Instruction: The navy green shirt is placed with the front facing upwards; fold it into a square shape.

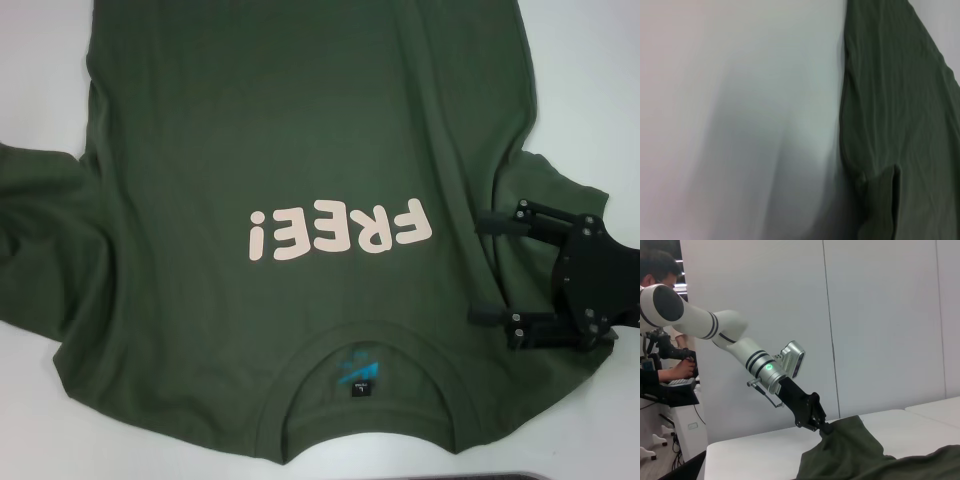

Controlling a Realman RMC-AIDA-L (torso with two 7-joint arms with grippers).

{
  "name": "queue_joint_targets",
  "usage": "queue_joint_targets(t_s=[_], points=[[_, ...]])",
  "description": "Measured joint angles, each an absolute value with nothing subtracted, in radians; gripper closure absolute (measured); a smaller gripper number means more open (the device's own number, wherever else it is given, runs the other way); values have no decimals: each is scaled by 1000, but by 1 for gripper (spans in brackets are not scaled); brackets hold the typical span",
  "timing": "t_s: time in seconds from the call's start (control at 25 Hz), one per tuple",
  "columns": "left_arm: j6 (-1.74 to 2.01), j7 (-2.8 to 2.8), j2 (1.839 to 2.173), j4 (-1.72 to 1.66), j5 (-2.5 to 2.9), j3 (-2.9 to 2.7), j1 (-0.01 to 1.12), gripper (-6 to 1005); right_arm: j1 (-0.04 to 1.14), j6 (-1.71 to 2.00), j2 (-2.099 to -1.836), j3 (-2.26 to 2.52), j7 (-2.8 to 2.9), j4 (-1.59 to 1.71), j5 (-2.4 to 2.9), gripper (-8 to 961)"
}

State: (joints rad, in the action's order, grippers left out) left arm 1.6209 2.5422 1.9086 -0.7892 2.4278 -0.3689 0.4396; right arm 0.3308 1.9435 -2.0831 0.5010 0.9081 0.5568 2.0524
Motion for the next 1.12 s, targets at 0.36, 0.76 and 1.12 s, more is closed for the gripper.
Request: queue_joint_targets(t_s=[0.36,0.76,1.12], points=[[1634,2565,1905,-828,2434,-358,432,901,333,1944,-2083,494,908,557,2052,27],[1764,2538,1915,-809,2381,-356,464,880,341,1943,-2084,495,908,557,2054,27],[1678,2540,1977,-672,2319,-353,542,861,330,1938,-2086,497,900,547,2059,26]])
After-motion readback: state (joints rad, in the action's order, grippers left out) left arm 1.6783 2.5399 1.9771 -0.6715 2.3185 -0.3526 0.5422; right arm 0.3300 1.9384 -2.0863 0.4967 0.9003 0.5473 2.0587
